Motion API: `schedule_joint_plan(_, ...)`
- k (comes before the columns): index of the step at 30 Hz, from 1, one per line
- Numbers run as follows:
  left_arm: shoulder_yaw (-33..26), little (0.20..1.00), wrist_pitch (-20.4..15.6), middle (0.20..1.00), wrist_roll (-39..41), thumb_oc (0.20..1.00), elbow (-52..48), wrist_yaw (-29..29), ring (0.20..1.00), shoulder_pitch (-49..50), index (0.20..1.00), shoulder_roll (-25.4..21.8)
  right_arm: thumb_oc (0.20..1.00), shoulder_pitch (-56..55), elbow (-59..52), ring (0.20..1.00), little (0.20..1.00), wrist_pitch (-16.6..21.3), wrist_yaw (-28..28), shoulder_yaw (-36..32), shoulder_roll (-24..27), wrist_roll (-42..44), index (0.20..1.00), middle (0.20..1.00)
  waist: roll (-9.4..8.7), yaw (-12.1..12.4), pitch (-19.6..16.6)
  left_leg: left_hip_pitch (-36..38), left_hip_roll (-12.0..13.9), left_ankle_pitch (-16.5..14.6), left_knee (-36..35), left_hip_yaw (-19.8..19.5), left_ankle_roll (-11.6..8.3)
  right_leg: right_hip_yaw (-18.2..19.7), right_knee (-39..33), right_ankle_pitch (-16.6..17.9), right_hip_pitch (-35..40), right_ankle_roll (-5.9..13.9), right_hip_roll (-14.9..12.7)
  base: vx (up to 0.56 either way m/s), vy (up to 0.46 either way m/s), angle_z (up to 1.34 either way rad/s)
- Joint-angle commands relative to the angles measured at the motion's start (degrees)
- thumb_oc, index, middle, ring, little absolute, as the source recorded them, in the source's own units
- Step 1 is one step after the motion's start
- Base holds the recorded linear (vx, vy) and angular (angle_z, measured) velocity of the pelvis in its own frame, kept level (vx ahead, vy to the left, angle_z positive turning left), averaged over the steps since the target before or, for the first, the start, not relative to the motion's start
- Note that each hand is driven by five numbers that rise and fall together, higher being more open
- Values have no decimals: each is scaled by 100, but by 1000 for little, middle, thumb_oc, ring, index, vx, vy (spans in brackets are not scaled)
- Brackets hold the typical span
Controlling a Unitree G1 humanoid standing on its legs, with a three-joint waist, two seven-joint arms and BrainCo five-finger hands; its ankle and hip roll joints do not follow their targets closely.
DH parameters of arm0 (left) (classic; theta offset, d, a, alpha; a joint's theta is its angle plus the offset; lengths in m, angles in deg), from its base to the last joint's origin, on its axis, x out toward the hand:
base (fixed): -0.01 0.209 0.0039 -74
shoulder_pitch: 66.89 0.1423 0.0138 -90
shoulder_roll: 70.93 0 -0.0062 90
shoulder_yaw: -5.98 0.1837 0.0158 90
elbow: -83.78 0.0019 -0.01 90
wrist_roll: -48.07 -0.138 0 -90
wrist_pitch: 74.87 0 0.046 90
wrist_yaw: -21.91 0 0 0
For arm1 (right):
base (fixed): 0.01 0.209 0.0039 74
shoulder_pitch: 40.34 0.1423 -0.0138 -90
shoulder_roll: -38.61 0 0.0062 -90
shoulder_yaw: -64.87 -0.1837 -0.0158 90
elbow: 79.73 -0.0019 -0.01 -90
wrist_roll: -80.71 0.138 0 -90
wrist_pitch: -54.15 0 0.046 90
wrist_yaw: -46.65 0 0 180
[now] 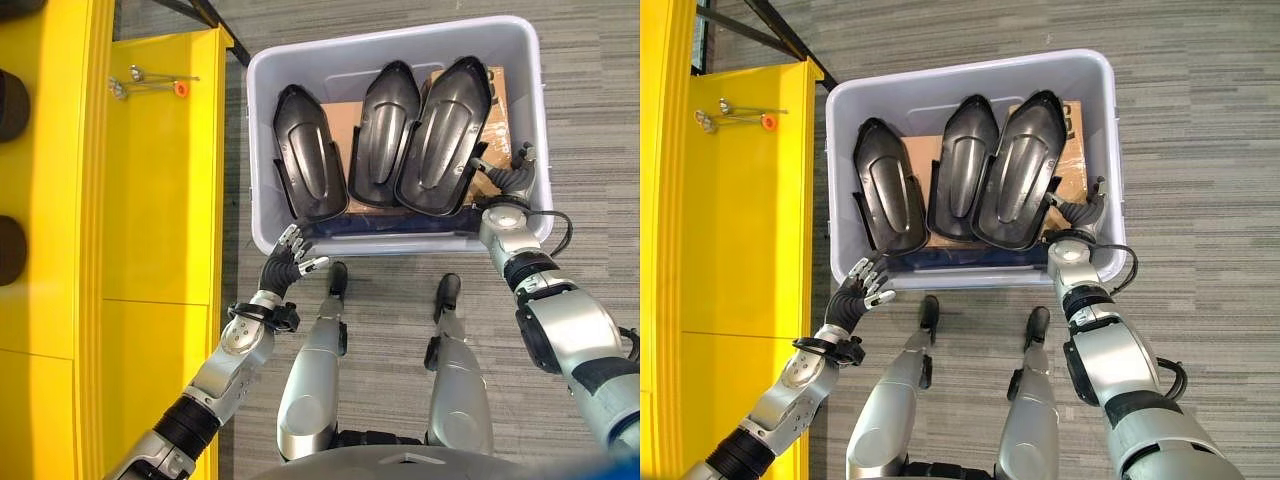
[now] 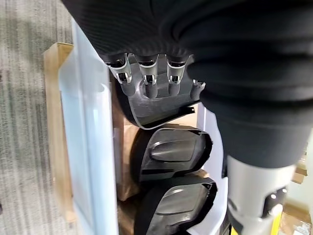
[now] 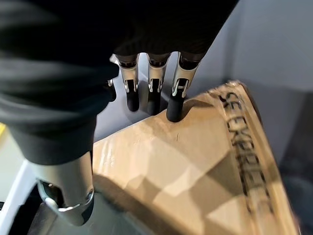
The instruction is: Move parts from the plastic box to the shelf.
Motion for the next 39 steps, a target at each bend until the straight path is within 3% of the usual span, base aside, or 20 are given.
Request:
schedule_joint_plan(1,173,1000,-292,1000,-77,1000,-401,75,1000,105,1000,-194,1000,-172,-40,1000,1000,-263,-196,-25,-139,-142,1000,1000,71,171,-4,149,197,-507,346,252,76,184,1259,-624,-177,284,-738,13,7,8)
schedule_joint_plan(8,246,1000,-302,1000,-129,1000,-447,117,1000,-2,1000,-188,1000,-193,391,1000,1000,-632,-100,294,-138,-967,1000,1000,84,294,93,-161,92,-584,624,110,139,107,1354,-654,-244,283,-772,1,4,4)
schedule_joint_plan(27,96,1000,-336,1000,-98,1000,-453,330,1000,34,1000,-224,1000,-352,-104,1000,1000,-589,342,339,-382,-1250,1000,1000,-165,247,93,-283,43,-705,849,88,199,108,1293,-586,-185,276,-757,1,5,3)
schedule_joint_plan(28,110,1000,-338,1000,-70,1000,-457,332,1000,40,1000,-222,915,-338,-58,915,915,-646,350,376,-387,-1309,915,915,-185,255,93,-300,42,-710,872,76,201,88,1283,-588,-161,278,-760,0,0,0)
schedule_joint_plan(29,98,1000,-343,1000,-69,1000,-471,338,1000,49,1000,-238,426,-314,-59,426,426,-667,365,395,-394,-1347,426,426,-194,257,93,-311,50,-712,881,65,202,75,1282,-587,-157,281,-765,0,0,0)
schedule_joint_plan(30,91,1000,-338,1000,-66,1000,-487,349,1000,61,1000,-243,200,-308,-54,200,200,-674,367,391,-401,-1363,200,200,-203,264,93,-315,47,-717,891,57,203,72,1281,-589,-147,281,-763,0,0,0)
schedule_joint_plan(39,59,1000,-347,1000,-41,1000,-497,352,1000,108,1000,-312,200,-288,175,200,200,-803,353,450,-432,-1507,200,200,-258,355,93,-343,4,-726,931,-29,221,-24,1270,-613,-14,276,-759,9,0,2)
